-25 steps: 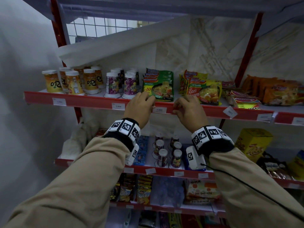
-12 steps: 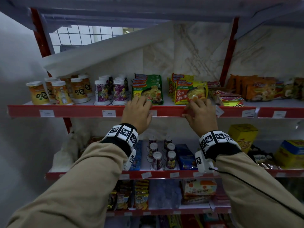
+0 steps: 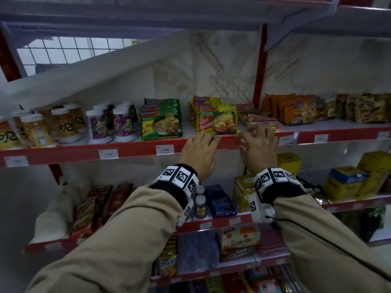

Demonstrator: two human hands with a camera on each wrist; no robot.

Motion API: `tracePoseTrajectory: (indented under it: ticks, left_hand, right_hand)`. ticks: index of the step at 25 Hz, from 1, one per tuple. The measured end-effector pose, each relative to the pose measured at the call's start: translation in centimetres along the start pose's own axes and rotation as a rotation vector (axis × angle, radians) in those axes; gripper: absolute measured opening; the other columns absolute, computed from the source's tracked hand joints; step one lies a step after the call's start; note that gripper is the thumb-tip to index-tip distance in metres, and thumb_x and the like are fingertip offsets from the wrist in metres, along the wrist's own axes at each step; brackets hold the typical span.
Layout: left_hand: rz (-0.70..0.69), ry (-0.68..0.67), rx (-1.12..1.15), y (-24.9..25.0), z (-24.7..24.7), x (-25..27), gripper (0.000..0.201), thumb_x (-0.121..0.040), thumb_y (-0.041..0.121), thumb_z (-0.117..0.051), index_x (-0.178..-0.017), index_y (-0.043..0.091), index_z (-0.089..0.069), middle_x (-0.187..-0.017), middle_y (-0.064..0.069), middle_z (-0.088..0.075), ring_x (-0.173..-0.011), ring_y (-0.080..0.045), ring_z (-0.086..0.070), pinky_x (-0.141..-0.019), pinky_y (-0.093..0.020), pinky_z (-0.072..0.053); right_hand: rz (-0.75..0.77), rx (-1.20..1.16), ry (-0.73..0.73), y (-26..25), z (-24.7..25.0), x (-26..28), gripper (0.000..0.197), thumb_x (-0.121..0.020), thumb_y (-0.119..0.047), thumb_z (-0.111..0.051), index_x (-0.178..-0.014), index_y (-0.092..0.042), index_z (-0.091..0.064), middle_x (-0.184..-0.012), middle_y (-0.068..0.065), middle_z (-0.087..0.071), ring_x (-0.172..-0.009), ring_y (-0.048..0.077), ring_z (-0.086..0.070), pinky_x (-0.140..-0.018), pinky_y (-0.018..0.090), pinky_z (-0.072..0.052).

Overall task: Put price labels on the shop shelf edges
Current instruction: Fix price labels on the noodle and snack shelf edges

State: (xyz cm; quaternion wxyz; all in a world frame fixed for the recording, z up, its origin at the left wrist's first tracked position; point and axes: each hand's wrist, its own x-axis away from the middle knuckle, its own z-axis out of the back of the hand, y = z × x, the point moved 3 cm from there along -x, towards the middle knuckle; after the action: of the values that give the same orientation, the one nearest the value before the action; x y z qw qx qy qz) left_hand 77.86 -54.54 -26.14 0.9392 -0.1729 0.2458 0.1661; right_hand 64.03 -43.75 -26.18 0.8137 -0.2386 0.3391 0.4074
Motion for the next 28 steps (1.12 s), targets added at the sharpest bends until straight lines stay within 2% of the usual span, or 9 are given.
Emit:
tracePoseTrajectory:
  ticks: [5,9,15,18,20,22,25,26,28]
  left_hand:
    - [0.105,0.056,0.045,2.2,-0.2,-2.5,0.046,-0.084,0.036,-0.055,-0.125,0.016,-0.048,-0.121,-0.005,-0.044,-0.111,-0.025,-0.039,-0.089,-0.035,-0.034]
    - [0.155,0.109,0.129,2.6,-0.4,-3.4,0.035,-0.087,0.034,-0.055,-0.116,0.014,-0.053,-0.116,-0.006,-0.048,-0.106,-0.025,-0.042,-0.090,-0.033,-0.034]
    - [0.253,0.159,0.276,2.8,-0.9,-3.7,0.026,-0.091,0.033,-0.055,-0.103,0.011,-0.058,-0.107,-0.007,-0.051,-0.101,-0.024,-0.045,-0.085,-0.034,-0.038]
    - [0.267,0.210,0.330,2.9,-0.9,-3.5,0.024,-0.093,0.031,-0.054,-0.101,0.009,-0.060,-0.104,-0.008,-0.053,-0.099,-0.025,-0.046,-0.083,-0.034,-0.038]
    - [0.279,0.261,0.385,2.9,-1.0,-3.3,0.026,-0.094,0.029,-0.052,-0.101,0.006,-0.062,-0.102,-0.010,-0.055,-0.097,-0.027,-0.048,-0.080,-0.034,-0.037]
    - [0.311,0.288,0.433,2.9,-1.1,-3.3,0.030,-0.096,0.033,-0.049,-0.105,0.007,-0.062,-0.103,-0.010,-0.056,-0.097,-0.026,-0.048,-0.079,-0.033,-0.036]
    - [0.361,0.303,0.481,2.7,-1.2,-3.5,0.035,-0.097,0.038,-0.047,-0.109,0.009,-0.062,-0.103,-0.010,-0.057,-0.096,-0.025,-0.048,-0.077,-0.031,-0.034]
    - [0.368,0.311,0.490,2.7,-1.3,-3.6,0.034,-0.097,0.037,-0.048,-0.107,0.008,-0.062,-0.101,-0.010,-0.057,-0.095,-0.026,-0.048,-0.075,-0.031,-0.033]
    - [0.360,0.336,0.501,2.5,-1.3,-3.7,0.027,-0.095,0.031,-0.053,-0.098,0.006,-0.062,-0.095,-0.012,-0.056,-0.091,-0.028,-0.048,-0.072,-0.030,-0.030]
  right_hand:
    - [0.084,-0.155,-0.019,1.4,-0.2,-0.7,0.031,-0.077,-0.013,-0.066,-0.106,-0.020,-0.061,-0.123,0.009,-0.050,-0.113,0.032,-0.040,-0.088,0.044,-0.040]
    - [0.068,-0.336,-0.022,3.8,-0.4,-1.7,0.036,-0.084,-0.015,-0.065,-0.119,-0.012,-0.058,-0.114,0.011,-0.058,-0.109,0.031,-0.047,-0.091,0.035,-0.036]
    - [0.146,-0.429,0.032,4.3,-0.3,-2.6,0.005,-0.081,-0.008,-0.068,-0.085,-0.008,-0.068,-0.087,0.010,-0.063,-0.089,0.029,-0.054,-0.074,0.027,-0.035]
    - [0.051,-0.631,0.047,4.2,0.1,-3.0,0.009,-0.083,-0.006,-0.065,-0.091,-0.011,-0.065,-0.083,0.002,-0.065,-0.081,0.020,-0.060,-0.072,0.028,-0.048]
    - [-0.038,-0.829,0.063,4.0,0.3,-3.3,0.016,-0.084,-0.006,-0.064,-0.098,-0.014,-0.062,-0.080,-0.007,-0.062,-0.075,0.008,-0.061,-0.069,0.015,-0.049]
    - [-0.099,-1.000,0.000,3.4,0.2,-3.4,0.019,-0.084,-0.005,-0.066,-0.098,-0.016,-0.061,-0.081,-0.010,-0.061,-0.076,0.005,-0.061,-0.070,0.014,-0.049]
    - [-0.186,-1.249,-0.191,2.3,-0.7,-3.1,0.012,-0.084,0.000,-0.066,-0.094,-0.005,-0.063,-0.090,0.011,-0.068,-0.086,0.023,-0.065,-0.080,0.034,-0.055]
    - [-0.205,-1.309,-0.237,2.1,-1.0,-2.9,0.010,-0.084,0.001,-0.066,-0.093,-0.003,-0.063,-0.091,0.016,-0.068,-0.087,0.026,-0.066,-0.080,0.035,-0.055]
    - [-0.212,-1.372,-0.295,1.8,-1.2,-2.3,0.011,-0.083,0.001,-0.066,-0.088,-0.008,-0.063,-0.085,0.010,-0.068,-0.081,0.020,-0.065,-0.073,0.028,-0.056]
